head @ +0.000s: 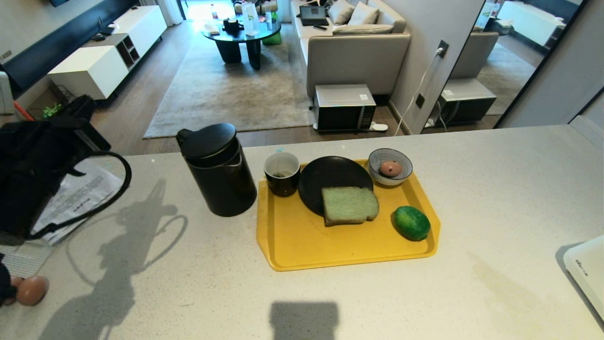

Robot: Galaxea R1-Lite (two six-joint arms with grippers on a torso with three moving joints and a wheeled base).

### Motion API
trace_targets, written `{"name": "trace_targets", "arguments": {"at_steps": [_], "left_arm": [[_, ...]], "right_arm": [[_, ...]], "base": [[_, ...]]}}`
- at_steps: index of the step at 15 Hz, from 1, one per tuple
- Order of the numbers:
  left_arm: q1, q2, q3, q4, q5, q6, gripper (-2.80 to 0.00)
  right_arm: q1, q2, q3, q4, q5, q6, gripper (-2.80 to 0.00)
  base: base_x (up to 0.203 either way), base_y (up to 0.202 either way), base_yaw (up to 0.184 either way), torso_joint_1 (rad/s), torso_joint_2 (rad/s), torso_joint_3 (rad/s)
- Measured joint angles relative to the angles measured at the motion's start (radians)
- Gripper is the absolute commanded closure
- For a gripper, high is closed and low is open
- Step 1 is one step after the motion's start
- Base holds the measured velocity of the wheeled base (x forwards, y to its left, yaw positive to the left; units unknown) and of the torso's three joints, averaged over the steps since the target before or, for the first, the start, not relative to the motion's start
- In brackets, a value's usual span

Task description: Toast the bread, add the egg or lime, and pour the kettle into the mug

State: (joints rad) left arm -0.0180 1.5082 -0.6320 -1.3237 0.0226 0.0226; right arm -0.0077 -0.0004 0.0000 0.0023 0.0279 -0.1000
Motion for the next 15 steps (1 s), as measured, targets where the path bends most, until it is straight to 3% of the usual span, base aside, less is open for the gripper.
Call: {"name": "trace_targets", "arguments": {"at_steps": [3,5,7,10,13,15], "left_arm": [[-0.027,-0.060,-0.246,0.363,0.001,-0.035,0.00],[-0.060,-0.086,-0.420,0.642,0.021,-0.099,0.00],[-0.134,-0.096,-0.580,0.925,0.048,-0.215,0.00],[-0.259,-0.091,-0.682,1.263,0.095,-0.397,0.00],[-0.300,-0.054,-0.696,1.365,0.137,-0.528,0.00],[-0.305,-0.031,-0.694,1.369,0.137,-0.559,0.00]], "right_arm": [[0.000,0.000,0.000,0.000,0.000,0.000,0.00],[0.000,0.000,0.000,0.000,0.000,0.000,0.00],[0.000,0.000,0.000,0.001,0.001,0.000,0.00],[0.000,0.000,0.000,0.001,0.000,0.000,0.00],[0.000,0.000,0.000,0.001,0.001,0.000,0.00],[0.000,0.000,0.000,0.001,0.001,0.000,0.00]], "base": [[0.000,0.000,0.000,0.000,0.00,0.000],[0.000,0.000,0.000,0.000,0.00,0.000],[0.000,0.000,0.000,0.000,0.00,0.000],[0.000,0.000,0.000,0.000,0.00,0.000],[0.000,0.000,0.000,0.000,0.00,0.000],[0.000,0.000,0.000,0.000,0.00,0.000]]}}
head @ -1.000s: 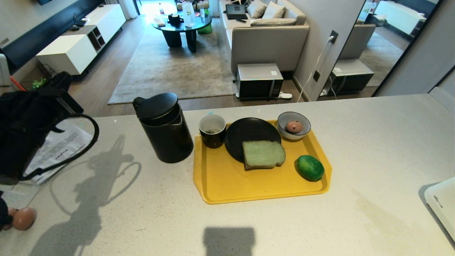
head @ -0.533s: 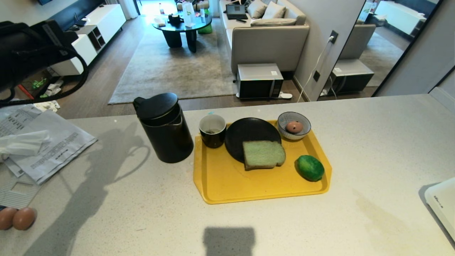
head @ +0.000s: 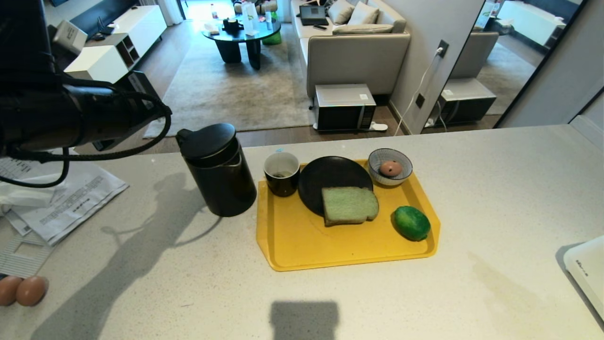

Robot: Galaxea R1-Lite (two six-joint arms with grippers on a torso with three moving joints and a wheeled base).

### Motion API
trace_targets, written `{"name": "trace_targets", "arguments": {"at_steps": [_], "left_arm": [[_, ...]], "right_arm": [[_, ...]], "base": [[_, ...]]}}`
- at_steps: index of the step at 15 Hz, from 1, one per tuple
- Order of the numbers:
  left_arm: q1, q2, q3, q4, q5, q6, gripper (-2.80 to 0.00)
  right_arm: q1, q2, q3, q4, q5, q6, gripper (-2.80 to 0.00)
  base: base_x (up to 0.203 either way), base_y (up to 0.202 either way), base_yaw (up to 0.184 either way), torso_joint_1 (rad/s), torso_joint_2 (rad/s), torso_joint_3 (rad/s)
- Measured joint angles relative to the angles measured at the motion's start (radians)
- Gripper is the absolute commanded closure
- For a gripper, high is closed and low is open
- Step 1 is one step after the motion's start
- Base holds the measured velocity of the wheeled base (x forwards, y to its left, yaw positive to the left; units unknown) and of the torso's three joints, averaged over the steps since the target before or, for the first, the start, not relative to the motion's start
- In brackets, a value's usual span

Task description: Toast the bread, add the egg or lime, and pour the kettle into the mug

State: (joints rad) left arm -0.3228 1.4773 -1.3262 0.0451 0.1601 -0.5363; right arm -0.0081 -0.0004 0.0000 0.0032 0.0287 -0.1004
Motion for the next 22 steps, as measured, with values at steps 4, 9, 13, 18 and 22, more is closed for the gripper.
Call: {"name": "trace_targets", "arguments": {"at_steps": [4,9,13,18,22], "left_arm": [[0.000,0.043,0.003,0.000,0.000,-0.039,0.00],[0.017,0.097,0.045,-0.008,-0.004,-0.112,0.00],[0.030,0.144,0.061,-0.013,-0.007,-0.160,0.00],[0.032,0.203,0.062,-0.084,-0.008,-0.160,0.00],[0.031,0.227,0.070,-0.092,-0.009,-0.182,0.00]], "right_arm": [[0.000,0.000,0.000,0.000,0.000,0.000,0.00],[0.001,0.000,0.000,0.000,-0.001,0.000,0.00],[0.000,0.000,0.000,0.000,0.000,0.000,0.00],[0.000,0.000,0.000,0.000,0.000,0.000,0.00],[0.000,0.000,0.000,0.000,0.000,0.000,0.00]], "base": [[0.000,0.000,0.000,0.000,0.00,0.000],[0.000,0.000,0.000,0.000,0.00,0.000],[0.000,0.000,0.000,0.000,0.00,0.000],[0.000,0.000,0.000,0.000,0.00,0.000],[0.000,0.000,0.000,0.000,0.00,0.000]]}}
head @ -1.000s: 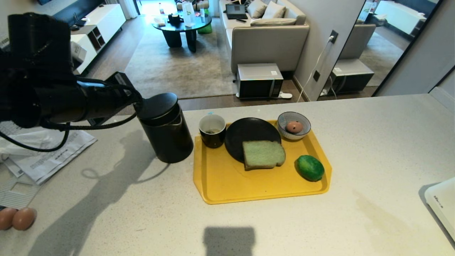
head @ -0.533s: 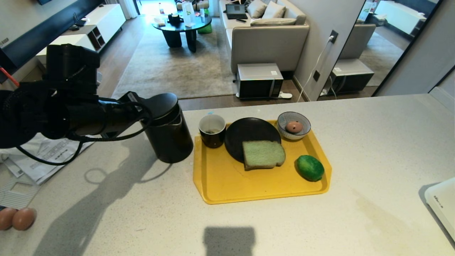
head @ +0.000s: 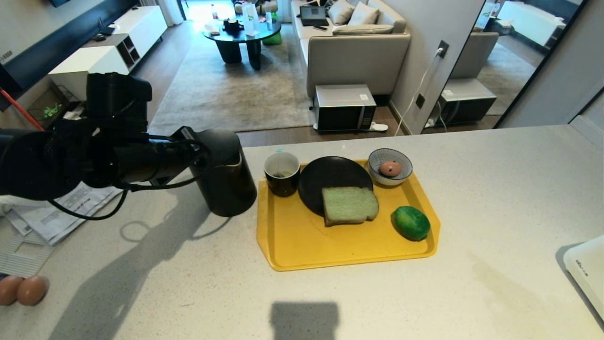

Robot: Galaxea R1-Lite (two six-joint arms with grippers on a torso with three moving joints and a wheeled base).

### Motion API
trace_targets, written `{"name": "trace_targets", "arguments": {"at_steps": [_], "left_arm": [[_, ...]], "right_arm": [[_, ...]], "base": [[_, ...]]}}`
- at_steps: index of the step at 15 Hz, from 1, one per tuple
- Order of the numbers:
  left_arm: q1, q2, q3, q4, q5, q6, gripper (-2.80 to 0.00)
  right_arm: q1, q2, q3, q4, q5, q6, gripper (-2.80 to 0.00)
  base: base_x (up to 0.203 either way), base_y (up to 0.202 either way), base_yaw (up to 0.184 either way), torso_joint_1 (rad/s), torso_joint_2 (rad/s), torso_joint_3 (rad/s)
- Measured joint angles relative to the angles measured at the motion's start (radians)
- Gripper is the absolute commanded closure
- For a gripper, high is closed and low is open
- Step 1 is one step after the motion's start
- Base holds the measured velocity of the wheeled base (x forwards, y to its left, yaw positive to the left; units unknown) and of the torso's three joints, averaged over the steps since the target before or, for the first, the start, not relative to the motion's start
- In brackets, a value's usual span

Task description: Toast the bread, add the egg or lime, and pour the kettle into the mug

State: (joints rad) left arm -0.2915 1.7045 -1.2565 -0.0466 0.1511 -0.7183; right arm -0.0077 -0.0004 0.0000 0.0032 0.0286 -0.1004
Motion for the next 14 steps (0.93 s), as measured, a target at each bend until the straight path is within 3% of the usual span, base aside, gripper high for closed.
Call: {"name": "trace_targets", "arguments": {"at_steps": [4,7,10,12,14], "left_arm": [[0.000,-0.003,-0.016,0.005,0.004,-0.012,0.00],[0.001,-0.033,-0.099,0.034,0.013,-0.034,0.00],[0.009,-0.082,-0.179,0.086,0.070,-0.028,0.00],[0.035,-0.106,-0.229,0.087,0.138,0.014,0.00],[0.080,-0.138,-0.255,0.067,0.185,0.117,0.00]], "right_arm": [[0.000,0.000,0.000,0.000,0.000,0.000,0.00],[0.000,0.000,0.000,0.000,-0.001,0.000,0.00],[0.000,0.000,0.000,0.000,0.000,0.001,0.00],[0.000,0.000,0.000,0.000,0.000,0.000,0.00],[0.000,0.000,0.000,0.000,0.000,0.000,0.00]], "base": [[0.000,0.000,0.000,0.000,0.00,0.000],[0.000,0.000,0.000,0.000,0.00,0.000],[0.000,0.000,0.000,0.000,0.00,0.000],[0.000,0.000,0.000,0.000,0.00,0.000],[0.000,0.000,0.000,0.000,0.00,0.000]]}}
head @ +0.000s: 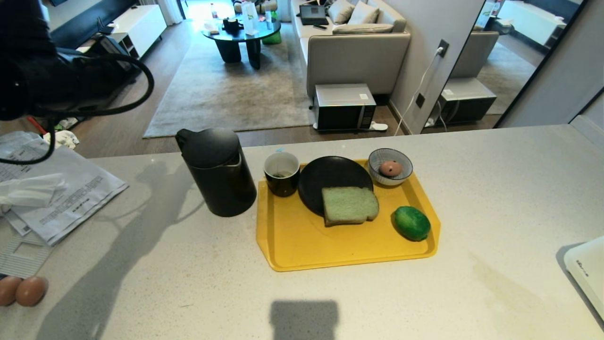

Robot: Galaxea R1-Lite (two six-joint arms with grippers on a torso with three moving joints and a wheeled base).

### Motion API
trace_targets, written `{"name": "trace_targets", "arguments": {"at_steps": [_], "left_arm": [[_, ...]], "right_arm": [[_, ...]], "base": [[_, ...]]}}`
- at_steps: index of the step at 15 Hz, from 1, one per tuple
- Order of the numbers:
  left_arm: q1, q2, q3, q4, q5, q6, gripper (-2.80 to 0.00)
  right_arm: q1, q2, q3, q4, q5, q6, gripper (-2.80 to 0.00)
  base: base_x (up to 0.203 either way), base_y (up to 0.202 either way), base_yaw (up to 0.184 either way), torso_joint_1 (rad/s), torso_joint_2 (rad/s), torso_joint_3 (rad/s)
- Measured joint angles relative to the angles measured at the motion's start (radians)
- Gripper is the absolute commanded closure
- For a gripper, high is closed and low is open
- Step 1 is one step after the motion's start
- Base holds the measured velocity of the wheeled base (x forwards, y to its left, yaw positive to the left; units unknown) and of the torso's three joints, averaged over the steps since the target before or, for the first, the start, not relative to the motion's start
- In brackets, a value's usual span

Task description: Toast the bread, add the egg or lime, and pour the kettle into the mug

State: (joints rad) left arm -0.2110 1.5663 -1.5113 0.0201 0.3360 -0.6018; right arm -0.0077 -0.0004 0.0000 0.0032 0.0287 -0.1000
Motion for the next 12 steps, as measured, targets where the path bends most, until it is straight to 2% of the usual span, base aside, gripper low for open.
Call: {"name": "trace_targets", "arguments": {"at_steps": [6,9,12], "left_arm": [[0.200,-0.138,-0.005,-0.185,0.002,0.368,0.00],[0.222,-0.243,0.005,-0.189,-0.024,0.457,0.00],[0.229,-0.402,0.077,-0.143,-0.142,0.508,0.00]], "right_arm": [[0.000,0.000,0.000,0.000,0.000,0.000,0.00],[0.000,0.000,0.000,0.000,0.000,0.000,0.00],[0.000,0.000,0.000,0.000,0.000,0.000,0.00]], "base": [[0.000,0.000,0.000,0.000,0.00,0.000],[0.000,0.000,0.000,0.000,0.00,0.000],[0.000,0.000,0.000,0.000,0.00,0.000]]}}
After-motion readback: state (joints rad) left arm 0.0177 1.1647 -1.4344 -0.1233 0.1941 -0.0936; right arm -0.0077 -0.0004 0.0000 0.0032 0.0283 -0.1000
